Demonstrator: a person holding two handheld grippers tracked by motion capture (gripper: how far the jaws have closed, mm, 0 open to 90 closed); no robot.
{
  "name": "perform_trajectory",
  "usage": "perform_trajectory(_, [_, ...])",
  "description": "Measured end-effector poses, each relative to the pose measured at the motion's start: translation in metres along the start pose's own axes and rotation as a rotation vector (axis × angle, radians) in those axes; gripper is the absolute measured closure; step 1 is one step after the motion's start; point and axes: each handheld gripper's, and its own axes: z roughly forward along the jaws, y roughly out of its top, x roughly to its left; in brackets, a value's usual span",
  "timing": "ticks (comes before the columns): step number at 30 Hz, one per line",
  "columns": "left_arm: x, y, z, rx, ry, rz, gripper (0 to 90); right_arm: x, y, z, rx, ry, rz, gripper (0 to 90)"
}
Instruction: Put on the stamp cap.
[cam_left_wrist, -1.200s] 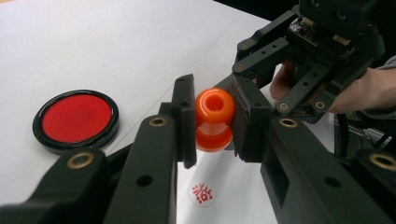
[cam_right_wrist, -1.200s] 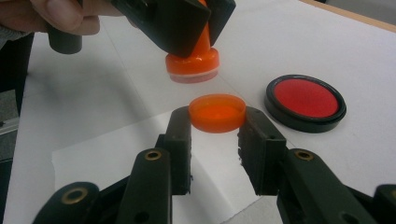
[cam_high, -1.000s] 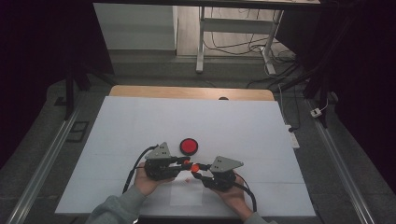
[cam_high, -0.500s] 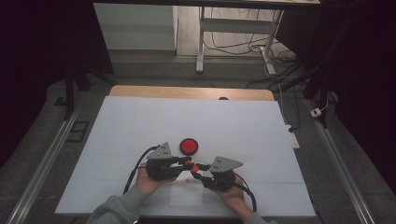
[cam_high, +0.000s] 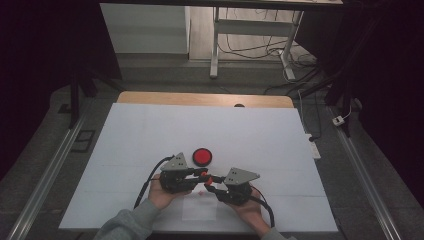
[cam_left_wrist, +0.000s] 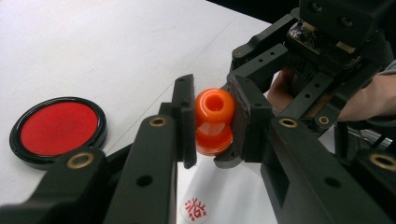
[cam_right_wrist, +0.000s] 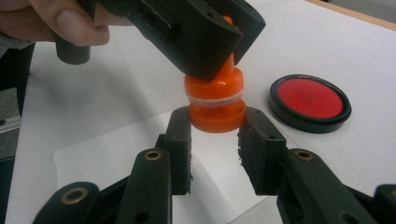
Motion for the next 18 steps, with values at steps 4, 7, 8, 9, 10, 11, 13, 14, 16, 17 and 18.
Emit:
perform_trajectory(4, [-0.0002, 0.0003, 0.0003, -0.001, 0.0, 0.0, 72.9, -0.0001, 0.0, -0.0001, 0.0, 0.001, 0.0, 64.7])
perform_trajectory(7, [-0.0004, 0.0005, 0.0007, -0.002, 0.0, 0.0, 72.9, 0.0, -0.0001, 0.0, 0.0, 0.002, 0.0, 64.7])
perform_trajectory(8, [-0.0006, 0.0005, 0.001, -0.002, 0.001, 0.001, 72.9, 0.0, -0.0001, 0.0001, 0.001, 0.002, -0.001, 64.7])
perform_trajectory(9, [-0.0007, 0.0005, 0.0013, -0.001, 0.001, 0.002, 72.9, 0.0001, -0.0001, 0.0001, 0.0, 0.002, 0.0, 64.7])
perform_trajectory(10, [-0.0007, 0.0004, 0.0015, 0.001, 0.0, 0.002, 72.9, 0.0001, 0.0, 0.0, 0.0, 0.001, -0.001, 64.7])
perform_trajectory(11, [-0.0007, 0.0003, 0.0018, 0.003, 0.0, 0.003, 72.9, 0.0, 0.0, -0.0002, 0.0, 0.001, -0.001, 64.7])
perform_trajectory(13, [-0.0007, 0.0001, 0.0021, 0.006, 0.0, 0.004, 72.9, 0.0, 0.0001, -0.0006, -0.002, 0.001, 0.001, 64.7])
perform_trajectory(14, [-0.0008, 0.0, 0.0024, 0.005, 0.001, 0.003, 72.9, -0.0001, 0.0002, -0.0007, -0.005, 0.0, 0.001, 64.7])
perform_trajectory(16, [-0.0011, 0.0001, 0.0027, 0.004, 0.0, 0.002, 72.9, -0.0002, 0.0003, -0.001, -0.006, 0.0, -0.001, 64.7])
perform_trajectory(17, [-0.0012, 0.0, 0.003, 0.005, 0.0, 0.003, 72.9, -0.0002, 0.0003, -0.001, -0.007, 0.001, 0.0, 64.7])
perform_trajectory(18, [-0.0015, 0.0, 0.0032, 0.005, 0.0, 0.002, 73.0, -0.0002, 0.0003, -0.0009, -0.01, 0.002, 0.0, 64.7])
